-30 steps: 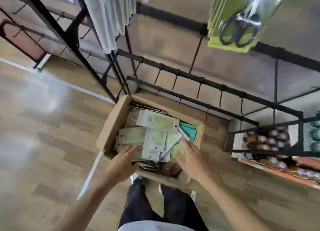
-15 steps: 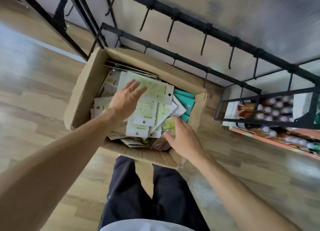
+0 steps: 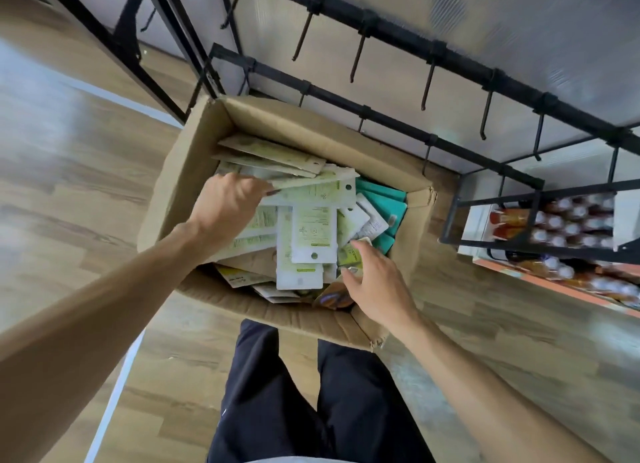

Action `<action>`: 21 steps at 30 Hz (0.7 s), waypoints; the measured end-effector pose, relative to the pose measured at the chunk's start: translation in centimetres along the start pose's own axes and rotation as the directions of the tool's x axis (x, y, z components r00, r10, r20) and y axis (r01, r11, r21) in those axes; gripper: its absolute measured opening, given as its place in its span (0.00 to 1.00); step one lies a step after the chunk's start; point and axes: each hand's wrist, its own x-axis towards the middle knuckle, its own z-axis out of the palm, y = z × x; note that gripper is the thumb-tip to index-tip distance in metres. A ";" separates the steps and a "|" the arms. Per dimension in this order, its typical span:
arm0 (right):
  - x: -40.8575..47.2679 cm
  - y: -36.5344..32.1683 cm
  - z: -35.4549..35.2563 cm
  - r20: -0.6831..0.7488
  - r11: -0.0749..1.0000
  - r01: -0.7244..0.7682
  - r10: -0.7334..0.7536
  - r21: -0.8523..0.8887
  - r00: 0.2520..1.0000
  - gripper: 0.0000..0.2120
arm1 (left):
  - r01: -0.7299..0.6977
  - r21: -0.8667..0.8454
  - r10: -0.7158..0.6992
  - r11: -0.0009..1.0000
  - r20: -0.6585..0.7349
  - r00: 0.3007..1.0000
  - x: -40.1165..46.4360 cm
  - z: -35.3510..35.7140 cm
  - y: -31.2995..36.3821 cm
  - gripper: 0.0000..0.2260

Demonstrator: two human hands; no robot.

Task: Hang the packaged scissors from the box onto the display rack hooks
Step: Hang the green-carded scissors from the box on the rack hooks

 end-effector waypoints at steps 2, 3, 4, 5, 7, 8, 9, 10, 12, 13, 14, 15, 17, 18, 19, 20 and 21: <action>0.9 -0.4 0.4 -0.038 1.000 -0.003 0.005 0.030 0.999 0.19 | 0.060 -0.066 -0.062 0.996 -0.037 0.997 -1.5 -1.2 0.0 0.08; 1.5 -0.6 0.6 -0.055 0.998 -0.018 0.021 0.053 0.998 0.18 | 0.085 -0.101 -0.090 0.991 -0.042 0.995 -2.2 -1.8 0.1 0.07; 2.2 -0.8 0.8 -0.067 0.995 -0.043 0.050 0.090 0.997 0.17 | 0.112 -0.126 -0.117 0.986 -0.037 0.992 -3.0 -2.2 0.1 0.07; 2.9 -1.1 0.9 -0.079 0.990 -0.066 0.076 0.127 0.994 0.16 | 0.144 -0.143 -0.147 0.979 -0.015 0.989 -3.9 -2.3 -0.1 0.07; 4.5 -1.5 1.4 -0.130 0.991 -0.056 0.072 0.120 0.989 0.17 | 0.216 -0.175 -0.213 0.961 0.033 0.976 -5.5 -2.1 -0.9 0.06; 5.4 -1.6 1.6 -0.175 0.998 -0.024 0.034 0.060 0.984 0.21 | 0.251 -0.197 -0.248 0.948 0.043 0.968 -6.3 -2.0 -1.4 0.06; 6.3 -1.6 1.9 -0.216 0.999 0.016 -0.024 -0.036 0.976 0.25 | 0.280 -0.221 -0.277 0.934 0.044 0.960 -7.0 -2.0 -1.7 0.06; 7.3 -1.4 2.0 -0.239 0.989 0.045 -0.078 -0.141 0.968 0.29 | 0.299 -0.244 -0.298 0.922 0.042 0.954 -7.5 -2.1 -1.9 0.06; 9.1 -1.1 2.0 -0.228 0.957 0.044 -0.113 -0.286 0.967 0.34 | 0.328 -0.273 -0.334 0.904 0.026 0.942 -8.3 -2.3 -1.8 0.07; 9.9 -1.0 1.7 -0.207 0.946 0.032 -0.104 -0.323 0.973 0.35 | 0.349 -0.293 -0.359 0.890 0.020 0.933 -8.7 -2.5 -1.8 0.07; 10.6 -0.9 1.5 -0.180 0.936 0.028 -0.097 -0.350 0.979 0.35 | 0.369 -0.319 -0.384 0.873 0.016 0.923 -8.9 -2.6 -1.7 0.07; 11.2 -0.9 1.1 -0.153 0.925 0.039 -0.104 -0.379 0.983 0.34 | 0.381 -0.341 -0.401 0.859 0.013 0.916 -9.2 -2.8 -1.6 0.07; 11.8 -0.8 0.6 -0.114 0.910 0.090 -0.148 -0.405 0.982 0.29 | 0.397 -0.366 -0.424 0.842 0.008 0.906 -9.6 -2.9 -1.5 0.07; 11.9 -0.7 0.2 -0.114 0.908 0.117 -0.176 -0.403 0.978 0.25 | 0.412 -0.382 -0.442 0.827 0.011 0.897 -9.8 -2.9 -1.5 0.07; 11.8 -0.5 0.0 -0.124 0.905 0.141 -0.206 -0.402 0.971 0.21 | 0.433 -0.400 -0.465 0.807 0.021 0.885 -9.9 -3.0 -1.5 0.07; 11.6 -0.3 0.0 -0.138 0.902 0.166 -0.238 -0.399 0.962 0.18 | 0.455 -0.419 -0.488 0.786 0.032 0.873 -10.1 -3.1 -1.6 0.07; 11.2 -0.2 -0.1 -0.153 0.899 0.187 -0.265 -0.396 0.952 0.15 | 0.475 -0.442 -0.509 0.761 0.047 0.860 -10.2 -3.1 -1.6 0.07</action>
